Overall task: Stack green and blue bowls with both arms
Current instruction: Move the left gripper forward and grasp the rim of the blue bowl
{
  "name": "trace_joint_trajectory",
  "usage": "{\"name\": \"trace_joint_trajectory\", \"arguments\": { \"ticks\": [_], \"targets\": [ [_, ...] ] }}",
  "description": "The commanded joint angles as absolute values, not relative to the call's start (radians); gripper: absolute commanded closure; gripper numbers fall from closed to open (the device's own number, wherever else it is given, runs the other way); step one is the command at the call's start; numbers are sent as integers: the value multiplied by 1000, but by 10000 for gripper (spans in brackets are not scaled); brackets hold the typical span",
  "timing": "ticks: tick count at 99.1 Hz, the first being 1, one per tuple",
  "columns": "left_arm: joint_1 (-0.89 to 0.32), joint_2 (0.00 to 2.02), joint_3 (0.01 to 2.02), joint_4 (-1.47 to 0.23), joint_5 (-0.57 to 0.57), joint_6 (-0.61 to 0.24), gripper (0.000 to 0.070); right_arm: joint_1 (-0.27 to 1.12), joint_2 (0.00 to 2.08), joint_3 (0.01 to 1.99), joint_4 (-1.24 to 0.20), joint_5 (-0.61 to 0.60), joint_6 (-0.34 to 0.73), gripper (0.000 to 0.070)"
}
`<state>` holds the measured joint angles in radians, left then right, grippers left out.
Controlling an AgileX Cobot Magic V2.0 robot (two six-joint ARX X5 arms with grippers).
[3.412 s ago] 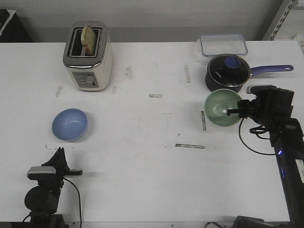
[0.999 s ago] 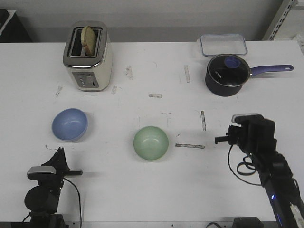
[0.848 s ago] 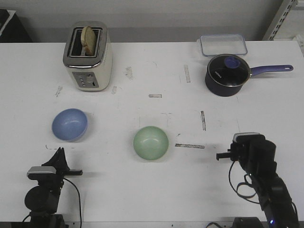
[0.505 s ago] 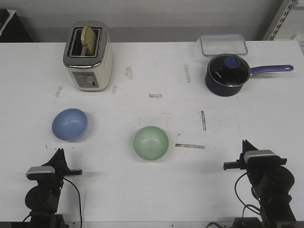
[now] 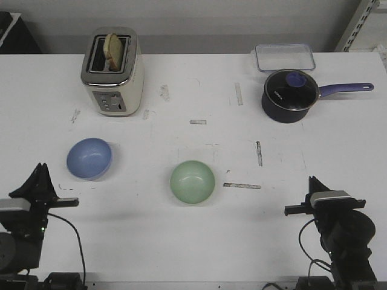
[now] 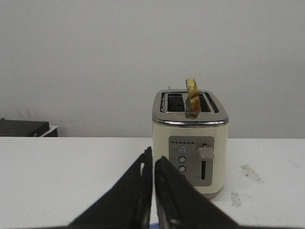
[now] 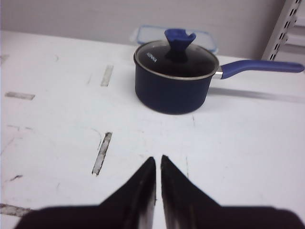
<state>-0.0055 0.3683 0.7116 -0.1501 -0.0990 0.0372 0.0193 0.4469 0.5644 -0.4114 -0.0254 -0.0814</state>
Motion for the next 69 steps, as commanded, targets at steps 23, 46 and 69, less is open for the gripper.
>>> {"name": "trace_joint_trajectory", "arguments": {
  "ticks": [23,46,69],
  "targets": [
    [88,759,997,-323,-44,48,699,20,460,567,-403,-25,-87,696],
    [204,979,1010,-389,60,49,699,22,460,567,-403,-25,-87,696],
    [246,1187,1010,-413,68,48,439,22,460,567,-404,-25,-87,696]
  ]
}}
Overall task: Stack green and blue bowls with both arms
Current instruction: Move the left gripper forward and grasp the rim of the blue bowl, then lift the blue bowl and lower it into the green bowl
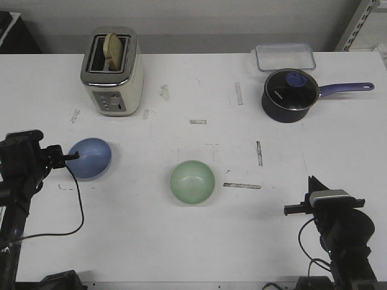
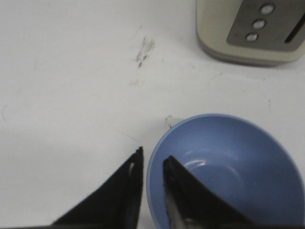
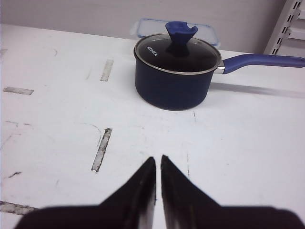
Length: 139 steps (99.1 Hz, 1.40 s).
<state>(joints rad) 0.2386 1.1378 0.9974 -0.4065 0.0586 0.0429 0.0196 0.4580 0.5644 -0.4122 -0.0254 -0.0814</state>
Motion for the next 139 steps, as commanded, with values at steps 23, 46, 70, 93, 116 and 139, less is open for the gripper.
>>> {"name": "trace_joint_trajectory", "arguments": {
  "ticks": [23,46,70,93,116,139],
  "targets": [
    [249,1328,1010,-417,86,39,211,22,460,567,-404,-26,-86,696],
    [250,1431,1010,-417,88,33,199,22,460,567,-404,-26,-86,696],
    [252,1466,1010,-417,88,-8,286,22,460,567,-404,-26,-86,696],
    [252,1464,1011,-417,88,-16,700,22,460,567,-404,-26,-86,696],
    [250,1420,1065,-421,104,-72,700,22,460,567,-405,-26,-86,696],
    [163,1292,1160,-434,241,-139,700,22,460,567,-405,-26,-83,696]
  ]
}}
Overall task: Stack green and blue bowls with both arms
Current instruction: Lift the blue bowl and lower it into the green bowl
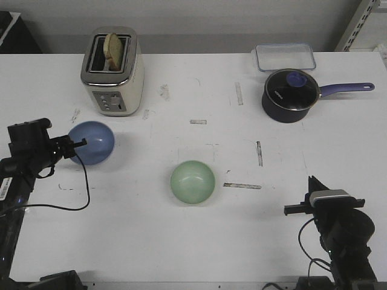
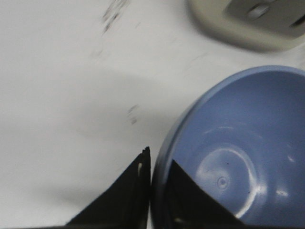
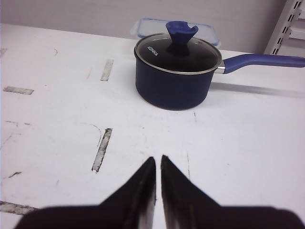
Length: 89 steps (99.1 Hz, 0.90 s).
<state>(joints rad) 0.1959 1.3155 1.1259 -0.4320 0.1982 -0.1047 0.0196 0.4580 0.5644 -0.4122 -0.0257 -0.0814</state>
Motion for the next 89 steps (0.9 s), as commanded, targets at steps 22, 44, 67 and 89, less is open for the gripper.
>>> {"name": "trace_joint_trajectory", "arguments": {
  "ticks": [22,44,67,89],
  "targets": [
    [-74,1189,1192,-418,332,-205,700,22,460,567,-405,-27,-82,696],
    [-392,1209,1192,-416,321,-204,700,22,460,567,-405,-27,-80,696],
    [-582,1355,1192,-415,187,-204,700,22,460,567,-409,-27,-78,696],
    [-620,1492,1192,-397,180,-204,700,22,460,562,-424,-27,-78,696]
  ]
}}
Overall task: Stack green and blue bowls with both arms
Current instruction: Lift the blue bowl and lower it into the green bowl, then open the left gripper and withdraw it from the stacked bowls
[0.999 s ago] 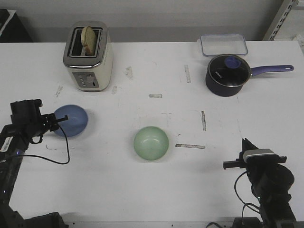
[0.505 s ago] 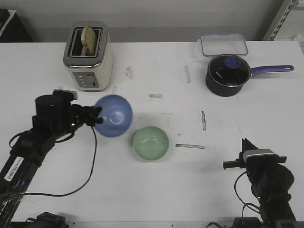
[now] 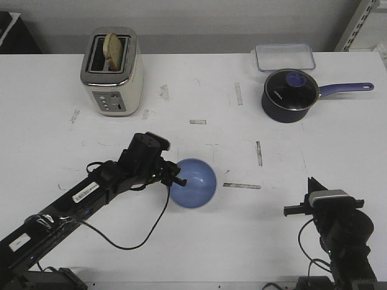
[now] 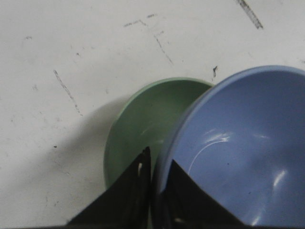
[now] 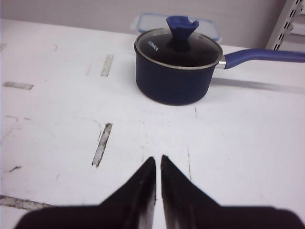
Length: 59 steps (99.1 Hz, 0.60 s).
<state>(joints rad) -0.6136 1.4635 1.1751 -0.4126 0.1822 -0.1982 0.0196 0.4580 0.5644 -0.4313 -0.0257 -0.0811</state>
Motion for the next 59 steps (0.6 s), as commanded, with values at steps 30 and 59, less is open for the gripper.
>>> {"name": "trace_joint_trajectory", "arguments": {
  "ticks": [30,59],
  "targets": [
    [-622,1519,1201,-365,181,-204,331,29,460,562,-429,-27,-78,696],
    [-615,1515,1323,-428,179,-196,127,29,460,562,-427,-27,-79,696]
  ]
}}
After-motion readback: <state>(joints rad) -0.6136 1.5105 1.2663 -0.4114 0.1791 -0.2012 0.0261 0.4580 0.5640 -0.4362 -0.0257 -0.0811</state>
